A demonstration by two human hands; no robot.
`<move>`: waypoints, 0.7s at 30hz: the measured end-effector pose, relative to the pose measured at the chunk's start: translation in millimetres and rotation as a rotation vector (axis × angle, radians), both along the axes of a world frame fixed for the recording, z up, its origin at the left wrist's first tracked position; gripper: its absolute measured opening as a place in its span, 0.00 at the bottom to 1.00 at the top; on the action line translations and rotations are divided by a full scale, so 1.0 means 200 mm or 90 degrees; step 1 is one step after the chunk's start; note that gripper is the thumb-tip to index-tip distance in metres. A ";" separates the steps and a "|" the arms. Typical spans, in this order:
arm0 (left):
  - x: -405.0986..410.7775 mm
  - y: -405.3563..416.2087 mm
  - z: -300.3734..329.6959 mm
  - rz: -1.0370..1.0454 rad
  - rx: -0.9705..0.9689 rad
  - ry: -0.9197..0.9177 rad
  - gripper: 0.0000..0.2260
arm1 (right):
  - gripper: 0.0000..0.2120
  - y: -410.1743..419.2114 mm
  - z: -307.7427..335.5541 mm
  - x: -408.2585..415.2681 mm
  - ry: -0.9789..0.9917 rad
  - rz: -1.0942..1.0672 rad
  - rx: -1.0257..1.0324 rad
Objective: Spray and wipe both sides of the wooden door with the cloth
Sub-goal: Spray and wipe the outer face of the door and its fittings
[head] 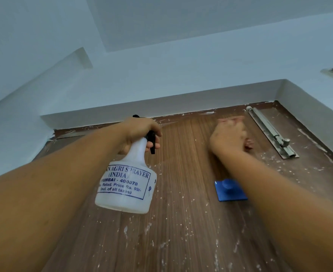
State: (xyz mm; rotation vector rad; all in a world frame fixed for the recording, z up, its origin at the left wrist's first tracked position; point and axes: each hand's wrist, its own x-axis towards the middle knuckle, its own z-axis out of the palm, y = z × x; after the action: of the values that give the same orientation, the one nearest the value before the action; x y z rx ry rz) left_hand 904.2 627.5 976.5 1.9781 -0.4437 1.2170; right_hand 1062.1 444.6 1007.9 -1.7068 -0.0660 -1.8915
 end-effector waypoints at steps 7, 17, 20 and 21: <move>0.03 -0.05 -0.04 0.056 -0.035 0.018 0.04 | 0.18 0.37 -0.16 -0.13 -0.040 0.049 -0.413; 0.02 0.12 -0.11 0.096 -0.072 0.016 0.05 | 0.25 -0.14 -0.04 0.06 -0.041 0.012 -0.115; 0.01 0.20 -0.11 0.098 -0.083 -0.007 0.04 | 0.28 -0.10 -0.04 0.06 -0.037 -0.006 -0.090; 0.00 0.24 -0.11 0.109 -0.076 0.003 0.04 | 0.27 -0.08 -0.04 0.06 -0.032 -0.007 -0.078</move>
State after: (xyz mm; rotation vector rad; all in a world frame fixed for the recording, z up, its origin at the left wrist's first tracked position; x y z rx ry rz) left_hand 904.8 675.5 954.3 1.9464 -0.1973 1.3126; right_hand 1073.1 429.2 1000.0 -1.7417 -0.1953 -1.9753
